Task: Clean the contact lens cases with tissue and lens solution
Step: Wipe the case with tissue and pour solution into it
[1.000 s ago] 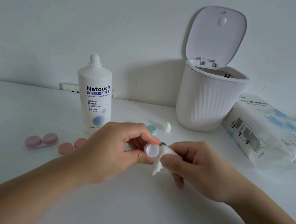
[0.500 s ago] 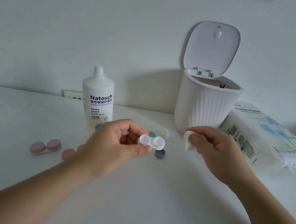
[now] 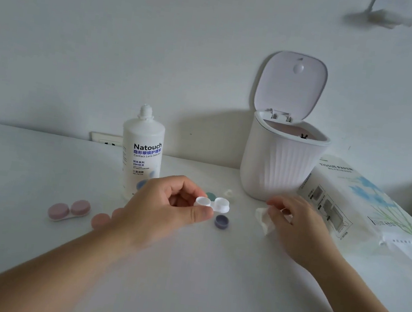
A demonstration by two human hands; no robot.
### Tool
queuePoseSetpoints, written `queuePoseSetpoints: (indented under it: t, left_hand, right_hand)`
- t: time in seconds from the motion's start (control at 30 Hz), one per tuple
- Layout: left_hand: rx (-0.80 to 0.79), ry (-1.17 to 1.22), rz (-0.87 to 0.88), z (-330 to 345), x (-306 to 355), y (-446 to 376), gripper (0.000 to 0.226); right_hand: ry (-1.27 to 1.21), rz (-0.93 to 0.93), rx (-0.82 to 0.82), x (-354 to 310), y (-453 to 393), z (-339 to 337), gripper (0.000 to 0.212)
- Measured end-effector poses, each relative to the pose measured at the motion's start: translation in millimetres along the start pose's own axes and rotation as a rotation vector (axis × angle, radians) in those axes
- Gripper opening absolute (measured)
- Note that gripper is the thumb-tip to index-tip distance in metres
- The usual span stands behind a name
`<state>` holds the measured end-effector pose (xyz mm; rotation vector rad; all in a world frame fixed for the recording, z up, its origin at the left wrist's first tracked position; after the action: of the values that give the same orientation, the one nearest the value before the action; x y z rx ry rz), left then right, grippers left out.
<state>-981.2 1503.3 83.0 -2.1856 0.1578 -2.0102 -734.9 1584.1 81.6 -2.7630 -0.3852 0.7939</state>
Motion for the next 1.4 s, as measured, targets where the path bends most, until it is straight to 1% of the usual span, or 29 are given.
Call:
queuePoseSetpoints:
  t: [0.1,0.13,0.17,0.2,0.23,0.27,0.3,0.33,0.37,0.4,0.47,0.57,0.67,0.73,0.8,0.87,0.97,1.1,1.17,1.23,1.27,1.33,1.4]
  left_hand:
    - [0.001,-0.004,0.002,-1,-1,0,0.013]
    - [-0.003,-0.011,0.008,-1,0,0,0.014]
    - [-0.008,-0.021,0.012,-1,0,0,0.015]
    - [-0.012,-0.03,0.017,-1,1,0,0.017]
    - [-0.015,-0.034,0.021,0,1,0,0.021]
    - [-0.015,-0.032,0.02,-1,2,0,0.026]
    - [-0.012,-0.025,0.015,-1,2,-1,0.029]
    - [-0.01,-0.02,0.012,-2,2,-1,0.029]
    - [-0.011,-0.018,0.013,-3,2,-2,0.028]
    - [-0.014,-0.017,0.018,-3,3,-3,0.028]
    - [-0.016,-0.012,0.03,-3,3,-3,0.027]
    - [-0.015,-0.041,0.032,-4,0,-2,0.027]
    - [-0.014,-0.061,0.028,-3,-6,-1,0.025]
    - [-0.025,-0.038,0.044,-3,-5,2,0.028]
    - [-0.019,-0.067,0.069,-2,-4,4,0.027]
    - [0.029,-0.191,0.109,-4,-2,7,0.025]
    - [0.126,-0.402,0.229,-9,9,13,0.032]
    - [0.32,-0.467,0.442,-26,40,21,0.028]
    - [0.443,-0.466,0.502,-38,54,24,0.025]
    - [0.567,-0.428,0.482,-57,59,25,0.021]
    - [0.628,-0.43,0.465,-68,59,26,0.024]
    - [0.715,-0.483,0.445,-86,60,27,0.036]
    - [0.726,-0.489,0.378,-99,55,23,0.053]
  right_hand:
    - [0.074,-0.182,0.165,-24,9,-20,0.014]
    - [0.065,-0.25,0.217,-34,11,-27,0.013]
    - [0.009,-0.297,0.225,-43,12,-33,0.012]
    - [-0.102,-0.311,0.165,-50,11,-35,0.012]
    - [-0.242,-0.295,0.029,-57,8,-30,0.014]
    - [-0.358,-0.273,-0.152,-65,6,-22,0.019]
    - [-0.423,-0.262,-0.319,-73,5,-12,0.027]
    - [-0.452,-0.254,-0.444,-79,4,-3,0.034]
    - [-0.488,-0.248,-0.518,-83,4,3,0.036]
    - [-0.529,-0.242,-0.537,-86,2,8,0.033]
    - [-0.617,-0.219,-0.493,-85,-1,12,0.023]
    - [-0.75,-0.198,-0.488,-84,3,21,0.023]
    - [-0.77,-0.2,-0.494,-80,8,26,0.027]
    - [-0.779,-0.192,-0.479,-79,9,28,0.025]
    - [-0.805,-0.185,-0.467,-79,11,29,0.022]
    - [-0.823,-0.173,-0.46,-78,11,31,0.018]
    - [-0.874,-0.12,-0.436,-70,9,31,0.017]
    - [-0.899,-0.088,-0.419,-65,7,29,0.018]
    - [-0.906,-0.082,-0.414,-64,6,29,0.02]
    - [-0.9,-0.071,-0.415,-62,6,30,0.025]
    - [-0.892,-0.066,-0.415,-61,5,30,0.026]
    - [-0.881,-0.063,-0.408,-60,5,30,0.018]
    - [-0.883,-0.063,-0.401,-59,5,29,0.01]
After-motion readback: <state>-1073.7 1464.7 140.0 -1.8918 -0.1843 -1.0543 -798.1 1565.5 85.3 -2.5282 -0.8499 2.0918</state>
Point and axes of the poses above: each hand's wrist, its own y-axis away from the middle knuckle, its own z-axis out of the palm, x = y × z, the point moved 7 cm from there along -y, towards the middle knuckle, and after that the axes turned 1 degree about y, right-handed, at the moved point
